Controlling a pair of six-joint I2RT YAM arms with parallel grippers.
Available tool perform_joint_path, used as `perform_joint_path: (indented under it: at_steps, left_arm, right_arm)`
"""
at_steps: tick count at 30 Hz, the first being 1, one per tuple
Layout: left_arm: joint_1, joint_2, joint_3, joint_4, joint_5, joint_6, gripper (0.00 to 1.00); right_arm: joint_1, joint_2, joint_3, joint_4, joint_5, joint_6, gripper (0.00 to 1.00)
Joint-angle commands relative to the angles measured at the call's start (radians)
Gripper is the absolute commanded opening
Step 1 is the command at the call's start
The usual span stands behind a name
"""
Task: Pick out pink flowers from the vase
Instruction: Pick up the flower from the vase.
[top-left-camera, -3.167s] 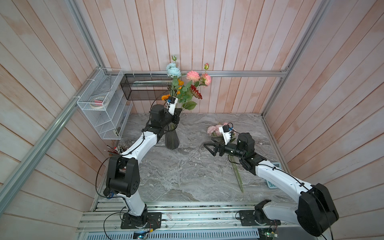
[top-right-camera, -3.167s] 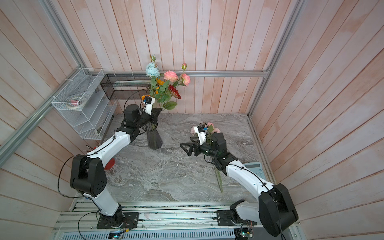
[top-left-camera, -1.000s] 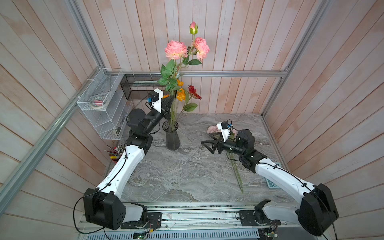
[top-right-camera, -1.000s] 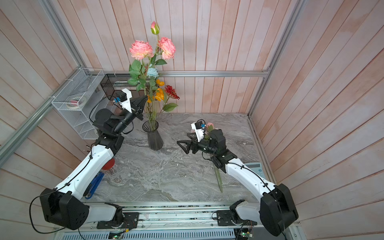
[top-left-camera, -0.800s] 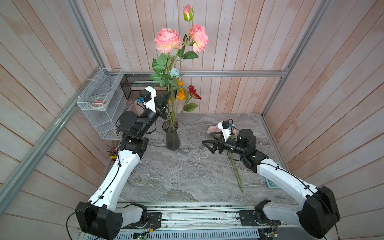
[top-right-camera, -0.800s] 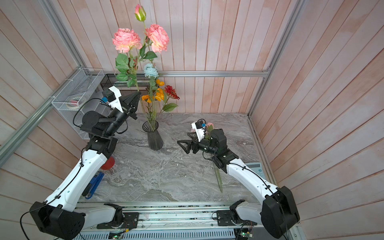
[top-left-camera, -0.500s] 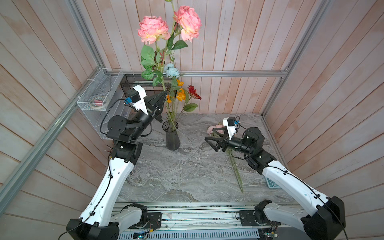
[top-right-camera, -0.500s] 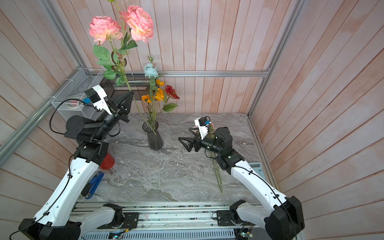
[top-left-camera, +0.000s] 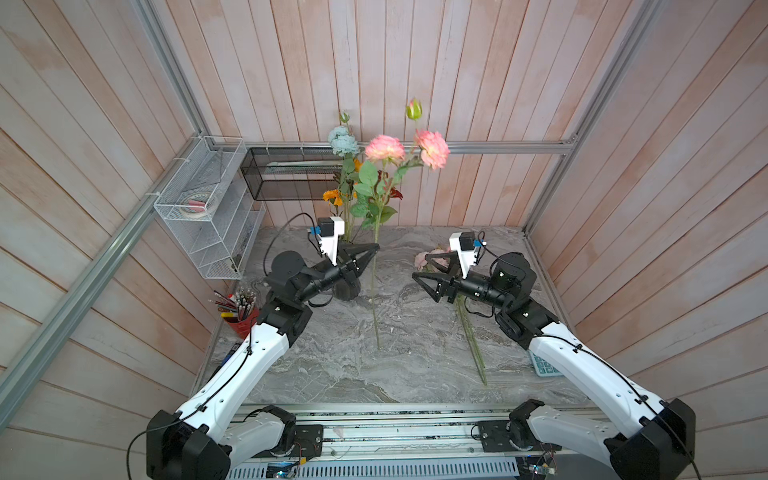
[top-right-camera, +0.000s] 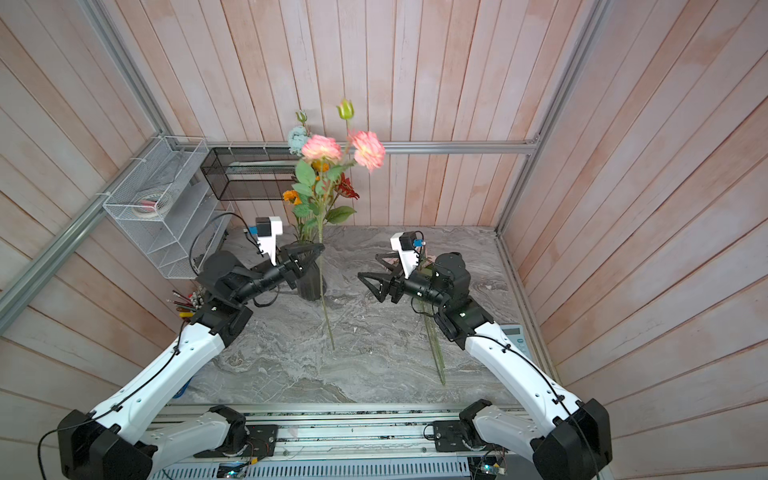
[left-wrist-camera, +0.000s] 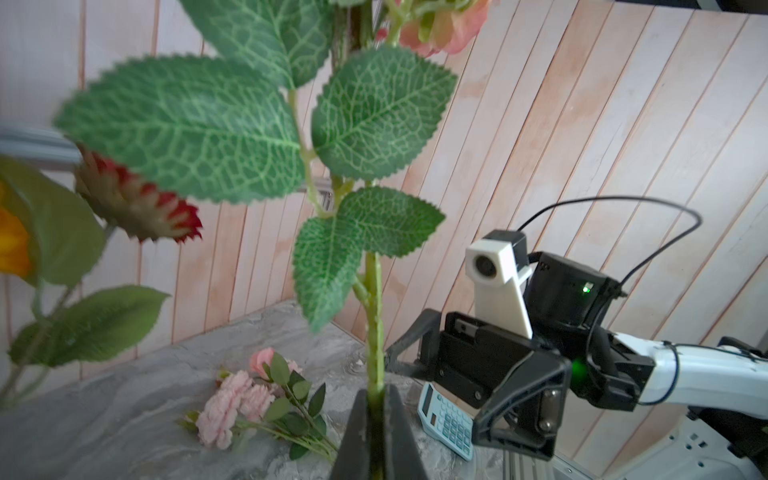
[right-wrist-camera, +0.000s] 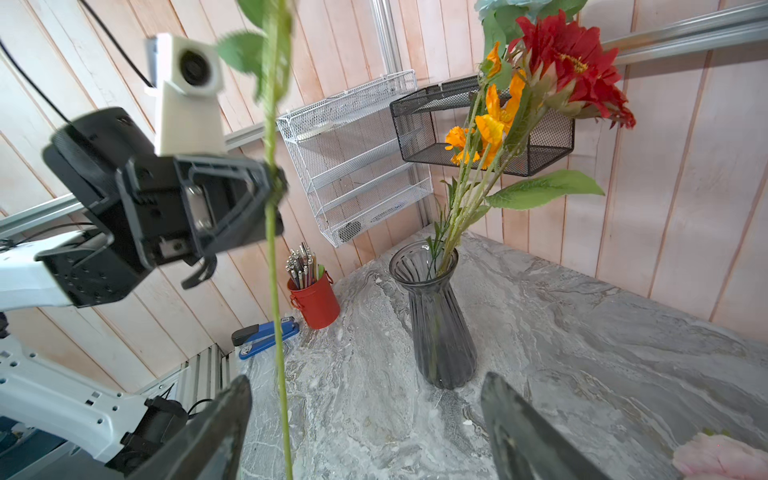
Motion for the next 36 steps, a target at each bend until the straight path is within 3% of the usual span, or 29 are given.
perform_joint_path:
  at_steps: [1, 12, 21, 36]
  left_arm:
    - [-0.05, 0.006, -0.041, 0.081, -0.012, 0.014, 0.0]
    - [-0.1, 0.091, -0.107, 0.258, -0.068, -0.024, 0.0]
    - [-0.106, 0.122, -0.105, 0.311, -0.077, -0.053, 0.0]
    - [-0.108, 0.111, -0.152, 0.353, -0.084, -0.083, 0.0]
  right_arm:
    - [0.006, 0.027, -0.01, 0.051, -0.059, 0.019, 0.79]
    - [0.031, 0.095, -0.054, 0.166, -0.148, 0.106, 0.7]
    - [0.094, 0.175, -0.023, 0.197, -0.137, 0.1, 0.64]
    - [0.095, 0.212, 0.008, 0.2, -0.126, 0.086, 0.21]
